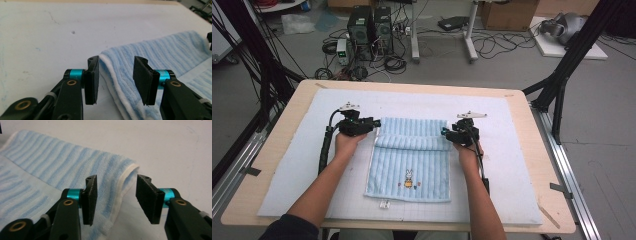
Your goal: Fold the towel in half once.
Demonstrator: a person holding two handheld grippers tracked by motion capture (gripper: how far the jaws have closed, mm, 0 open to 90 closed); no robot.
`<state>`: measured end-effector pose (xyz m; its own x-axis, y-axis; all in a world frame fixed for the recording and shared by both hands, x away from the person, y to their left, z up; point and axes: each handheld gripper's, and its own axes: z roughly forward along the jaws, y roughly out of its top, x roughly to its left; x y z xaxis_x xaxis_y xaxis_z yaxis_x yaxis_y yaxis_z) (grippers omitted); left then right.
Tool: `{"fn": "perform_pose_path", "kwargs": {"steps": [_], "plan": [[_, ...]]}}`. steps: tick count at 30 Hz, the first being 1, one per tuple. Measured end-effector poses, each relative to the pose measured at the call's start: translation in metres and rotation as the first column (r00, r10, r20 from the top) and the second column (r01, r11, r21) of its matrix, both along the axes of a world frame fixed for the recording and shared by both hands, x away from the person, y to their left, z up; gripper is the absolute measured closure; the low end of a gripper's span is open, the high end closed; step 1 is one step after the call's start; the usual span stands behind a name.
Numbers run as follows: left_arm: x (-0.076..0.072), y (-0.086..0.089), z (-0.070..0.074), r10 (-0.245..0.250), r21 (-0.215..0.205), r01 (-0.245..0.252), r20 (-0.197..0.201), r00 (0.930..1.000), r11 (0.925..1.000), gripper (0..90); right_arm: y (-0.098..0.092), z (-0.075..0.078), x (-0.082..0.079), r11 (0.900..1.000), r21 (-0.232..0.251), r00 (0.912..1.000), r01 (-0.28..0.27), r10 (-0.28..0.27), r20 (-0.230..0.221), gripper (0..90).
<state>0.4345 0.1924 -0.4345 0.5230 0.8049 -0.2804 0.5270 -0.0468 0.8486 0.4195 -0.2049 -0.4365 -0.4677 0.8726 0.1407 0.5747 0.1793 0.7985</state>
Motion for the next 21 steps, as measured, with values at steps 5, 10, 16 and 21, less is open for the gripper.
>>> {"fn": "perform_pose_path", "kwargs": {"steps": [5, 10, 16, 21], "plan": [[-0.009, -0.002, 0.001, -0.098, -0.016, 0.098, 0.014, 0.9951, 0.9951, 57.0, -0.009, 0.004, -0.009, 0.999, 0.031, 0.9997, -0.021, 0.022, -0.006, 45.5], [-0.014, -0.013, -0.007, -0.145, 0.047, 0.145, -0.006, 0.9894, 0.9883, 56.7, -0.015, 0.009, -0.025, 0.998, 0.033, 0.9978, -0.061, 0.062, -0.024, 41.6], [-0.019, -0.028, -0.015, -0.194, 0.172, 0.199, -0.048, 0.9798, 0.9647, 61.6, -0.024, 0.012, -0.043, 0.996, 0.057, 0.9972, -0.075, 0.075, 0.005, 42.1], [-0.024, -0.032, -0.011, -0.215, 0.236, 0.212, -0.016, 0.9766, 0.9482, 80.6, -0.035, 0.01, -0.041, 0.989, 0.138, 0.9988, -0.048, 0.048, 0.004, 48.4]]}}
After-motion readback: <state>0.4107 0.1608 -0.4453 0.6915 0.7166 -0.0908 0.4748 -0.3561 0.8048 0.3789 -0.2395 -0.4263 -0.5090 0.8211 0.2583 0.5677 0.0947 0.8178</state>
